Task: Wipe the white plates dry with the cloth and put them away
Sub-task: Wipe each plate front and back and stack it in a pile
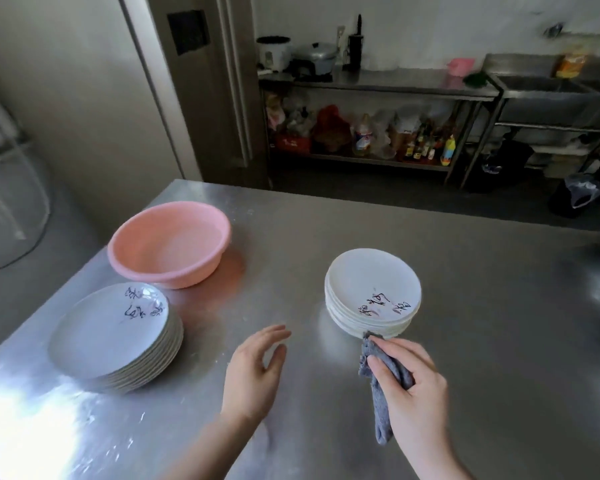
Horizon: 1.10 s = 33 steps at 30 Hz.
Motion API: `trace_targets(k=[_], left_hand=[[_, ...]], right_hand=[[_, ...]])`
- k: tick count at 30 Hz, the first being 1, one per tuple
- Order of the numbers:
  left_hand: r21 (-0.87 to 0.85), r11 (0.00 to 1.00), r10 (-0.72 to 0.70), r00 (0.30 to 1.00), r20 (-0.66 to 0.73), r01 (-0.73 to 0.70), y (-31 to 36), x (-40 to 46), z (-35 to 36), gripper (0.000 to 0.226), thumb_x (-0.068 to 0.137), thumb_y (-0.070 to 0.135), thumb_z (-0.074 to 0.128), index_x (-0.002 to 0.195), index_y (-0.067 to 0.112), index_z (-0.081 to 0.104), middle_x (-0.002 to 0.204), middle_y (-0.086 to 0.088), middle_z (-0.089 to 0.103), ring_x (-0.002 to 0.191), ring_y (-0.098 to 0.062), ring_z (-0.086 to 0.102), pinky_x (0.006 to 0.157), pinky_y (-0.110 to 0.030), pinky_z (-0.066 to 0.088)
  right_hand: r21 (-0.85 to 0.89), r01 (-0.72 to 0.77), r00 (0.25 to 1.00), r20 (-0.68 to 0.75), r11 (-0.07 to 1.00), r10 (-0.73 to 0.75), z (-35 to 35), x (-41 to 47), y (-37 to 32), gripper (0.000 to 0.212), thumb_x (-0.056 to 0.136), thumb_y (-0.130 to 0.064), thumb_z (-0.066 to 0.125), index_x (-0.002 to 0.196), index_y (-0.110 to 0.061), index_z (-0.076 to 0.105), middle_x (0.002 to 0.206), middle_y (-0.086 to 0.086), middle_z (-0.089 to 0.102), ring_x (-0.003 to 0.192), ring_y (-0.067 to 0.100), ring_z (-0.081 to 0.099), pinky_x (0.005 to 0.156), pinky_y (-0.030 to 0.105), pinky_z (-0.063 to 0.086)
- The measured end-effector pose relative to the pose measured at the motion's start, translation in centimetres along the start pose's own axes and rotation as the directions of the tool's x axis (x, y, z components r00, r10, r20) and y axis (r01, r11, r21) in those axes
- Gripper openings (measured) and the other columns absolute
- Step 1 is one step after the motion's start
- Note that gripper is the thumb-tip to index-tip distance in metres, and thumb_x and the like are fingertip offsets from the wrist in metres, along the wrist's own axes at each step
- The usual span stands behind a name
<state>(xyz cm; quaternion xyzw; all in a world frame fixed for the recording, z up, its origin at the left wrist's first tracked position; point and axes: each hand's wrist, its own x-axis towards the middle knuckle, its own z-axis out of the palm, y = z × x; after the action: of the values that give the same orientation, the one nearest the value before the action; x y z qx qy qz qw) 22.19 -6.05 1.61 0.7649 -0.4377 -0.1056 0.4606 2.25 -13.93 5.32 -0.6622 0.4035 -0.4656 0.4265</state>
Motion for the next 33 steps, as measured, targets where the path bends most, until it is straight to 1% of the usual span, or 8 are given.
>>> trace_targets(k=[4, 7, 9, 14, 21, 27, 30, 33], left_hand=[[0.029, 0.983, -0.167, 0.957, -0.238, 0.179, -3.1, -4.4, -5.8, 0.027, 0.086, 0.004, 0.068, 0.098, 0.027, 0.074, 0.112, 0.024, 0.065, 0.107, 0.004, 0.06, 0.094, -0.021, 0.045], [0.006, 0.941, -0.309, 0.869, -0.386, 0.337, -5.1, -6.8, -11.0, 0.029, 0.086, 0.004, 0.067, 0.1, 0.03, 0.072, 0.114, 0.013, 0.068, 0.11, -0.007, 0.061, 0.093, -0.035, 0.049], [-0.02, 0.906, -0.382, 0.796, -0.471, 0.423, -6.3, -8.1, -14.2, 0.031, 0.087, 0.008, 0.066, 0.099, 0.037, 0.067, 0.113, 0.013, 0.068, 0.106, -0.009, 0.061, 0.089, -0.037, 0.05], [-0.053, 0.834, -0.47, 0.657, -0.59, 0.549, -9.7, -7.9, -19.9, 0.021, 0.09, 0.021, 0.063, 0.109, 0.028, 0.069, 0.108, 0.012, 0.067, 0.097, -0.008, 0.062, 0.081, -0.033, 0.05], [-0.065, 0.813, -0.548, 0.722, -0.422, 0.578, -14.9, -3.8, -24.3, 0.026, 0.091, 0.036, 0.063, 0.114, 0.023, 0.062, 0.112, 0.011, 0.061, 0.093, -0.008, 0.059, 0.075, -0.03, 0.047], [-0.025, 0.815, -0.565, 0.783, -0.258, 0.579, -18.5, -0.6, -26.5, 0.024, 0.088, 0.044, 0.064, 0.086, 0.021, 0.057, 0.084, 0.009, 0.061, 0.078, -0.013, 0.059, 0.073, -0.038, 0.052], [0.023, 0.806, -0.577, 0.794, -0.194, 0.592, -19.0, 0.3, -27.1, 0.032, 0.087, 0.048, 0.063, 0.075, 0.022, 0.05, 0.069, 0.007, 0.057, 0.066, -0.013, 0.055, 0.056, -0.031, 0.041], [0.042, 0.789, -0.599, 0.783, -0.166, 0.612, -19.2, 0.7, -27.2, 0.038, 0.085, 0.051, 0.064, 0.071, 0.021, 0.047, 0.061, 0.007, 0.053, 0.059, -0.012, 0.051, 0.051, -0.029, 0.031]], right_hand=[[-0.024, 0.053, 0.978, 0.201, 0.998, -0.047, 4.7, -0.7, -0.3, 0.034, 0.077, 0.0, 0.075, 0.094, -0.03, 0.074, 0.097, -0.013, 0.067, 0.095, 0.003, 0.063, 0.086, 0.014, 0.045], [-0.021, 0.075, 0.953, 0.296, 0.997, -0.065, 8.8, -1.8, -1.7, 0.03, 0.076, -0.001, 0.076, 0.092, -0.027, 0.074, 0.098, -0.013, 0.066, 0.093, -0.005, 0.06, 0.082, 0.004, 0.04], [-0.015, 0.097, 0.933, 0.349, 0.995, -0.086, 11.1, -2.7, -2.9, 0.026, 0.076, -0.001, 0.076, 0.091, -0.022, 0.076, 0.097, -0.013, 0.066, 0.092, -0.006, 0.059, 0.08, 0.001, 0.037], [-0.021, 0.154, 0.902, 0.41, 0.988, -0.132, 15.9, -4.4, -5.1, 0.026, 0.076, -0.003, 0.077, 0.09, -0.025, 0.076, 0.097, -0.013, 0.065, 0.095, -0.003, 0.059, 0.081, 0.001, 0.037], [-0.045, 0.162, 0.926, 0.353, 0.986, -0.136, 23.2, -7.4, -6.9, 0.026, 0.075, 0.0, 0.077, 0.088, -0.023, 0.076, 0.096, -0.017, 0.064, 0.092, 0.001, 0.061, 0.079, 0.003, 0.039], [-0.072, 0.12, 0.957, 0.273, 0.99, -0.096, 28.1, -9.6, -8.5, 0.037, 0.078, -0.001, 0.074, 0.086, -0.037, 0.071, 0.099, -0.021, 0.063, 0.092, -0.003, 0.061, 0.077, 0.002, 0.04], [-0.103, 0.098, 0.965, 0.252, 0.99, -0.07, 28.7, -10.4, -8.8, 0.039, 0.079, -0.001, 0.073, 0.086, -0.039, 0.07, 0.099, -0.021, 0.063, 0.093, -0.003, 0.061, 0.077, 0.003, 0.04], [-0.13, 0.059, 0.975, 0.218, 0.99, -0.029, 28.9, -10.9, -8.8, 0.037, 0.079, 0.0, 0.073, 0.087, -0.036, 0.072, 0.099, -0.02, 0.063, 0.093, -0.001, 0.061, 0.076, 0.003, 0.041]])
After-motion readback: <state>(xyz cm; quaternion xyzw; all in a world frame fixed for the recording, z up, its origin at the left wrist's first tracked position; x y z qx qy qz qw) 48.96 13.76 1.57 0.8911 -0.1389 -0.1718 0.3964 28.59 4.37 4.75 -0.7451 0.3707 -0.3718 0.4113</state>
